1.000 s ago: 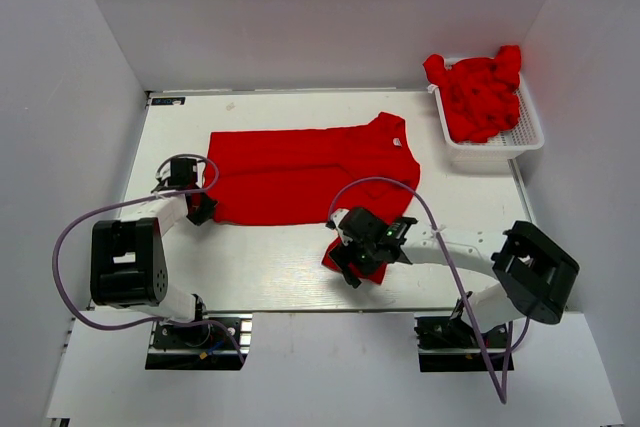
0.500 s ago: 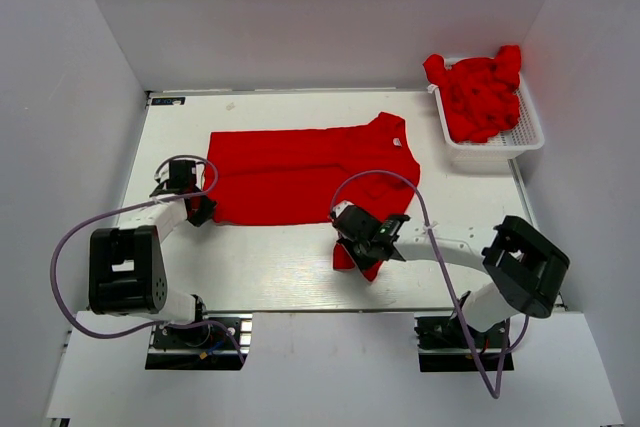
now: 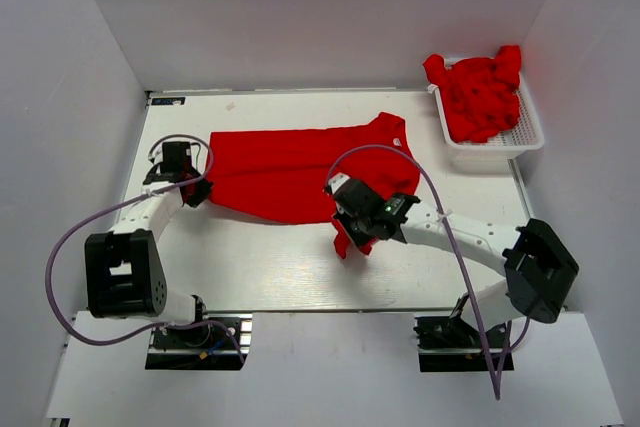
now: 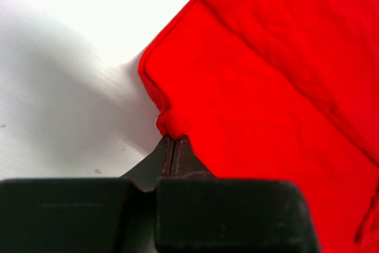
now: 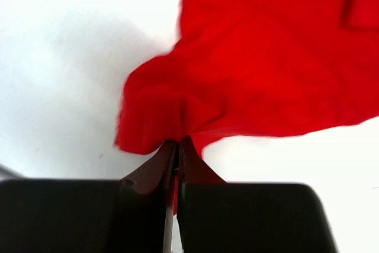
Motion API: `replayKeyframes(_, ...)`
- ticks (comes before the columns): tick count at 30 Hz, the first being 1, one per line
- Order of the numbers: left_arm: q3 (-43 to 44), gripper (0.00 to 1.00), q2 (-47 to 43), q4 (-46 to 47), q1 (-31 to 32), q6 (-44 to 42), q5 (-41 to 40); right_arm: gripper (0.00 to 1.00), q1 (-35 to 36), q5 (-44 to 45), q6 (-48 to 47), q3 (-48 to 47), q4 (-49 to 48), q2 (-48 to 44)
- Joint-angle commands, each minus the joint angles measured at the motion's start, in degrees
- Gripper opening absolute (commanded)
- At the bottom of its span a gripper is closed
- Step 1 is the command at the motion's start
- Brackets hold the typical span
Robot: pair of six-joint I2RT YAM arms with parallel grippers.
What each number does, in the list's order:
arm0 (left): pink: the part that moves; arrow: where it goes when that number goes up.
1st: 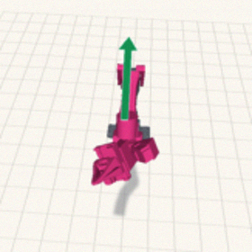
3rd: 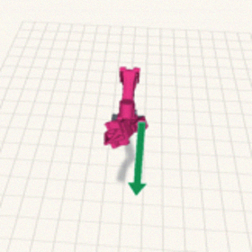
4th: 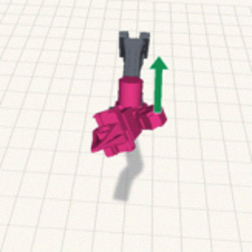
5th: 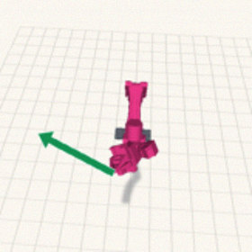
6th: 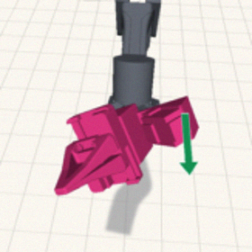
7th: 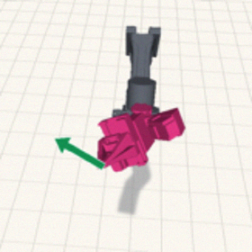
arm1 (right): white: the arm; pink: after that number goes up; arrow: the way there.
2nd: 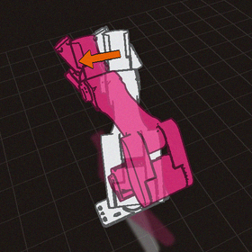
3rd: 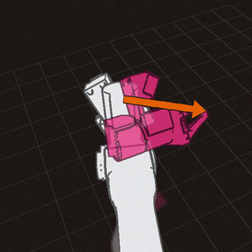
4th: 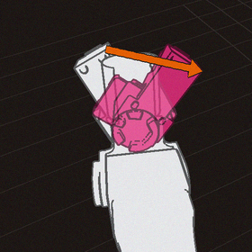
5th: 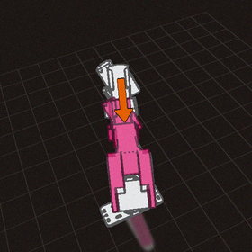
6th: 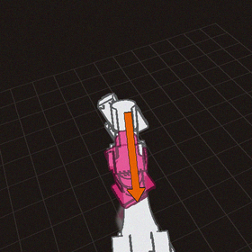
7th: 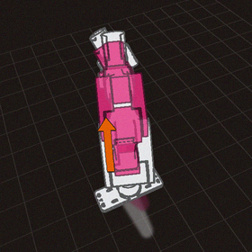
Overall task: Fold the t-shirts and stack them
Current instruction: Grap the side of the flattened tshirt closest away from the robot with both arms, then fold the other side of the tshirt into a rectangle
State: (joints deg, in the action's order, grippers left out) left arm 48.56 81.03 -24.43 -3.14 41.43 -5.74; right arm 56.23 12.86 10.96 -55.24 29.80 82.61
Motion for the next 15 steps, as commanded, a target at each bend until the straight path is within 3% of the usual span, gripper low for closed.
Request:
replayKeyframes(1,3.64,0.0,2.01,-1.24,0.32,0.23,0.9,0.0,-2.7,2.61,-2.69,-4.34,-1.5,2.02)
replayKeyframes(7,7.77,0.0,6.24,-1.77,0.32,0.23,0.9,0.0,-9.28,2.61,-7.97,-12.33,-1.5,6.25)
replayKeyframes(15,16.12,0.0,13.97,-3.08,-0.2,-0.82,1.52,0.0,-16.93,-3.62,-17.2,-23.4,-0.01,13.98)
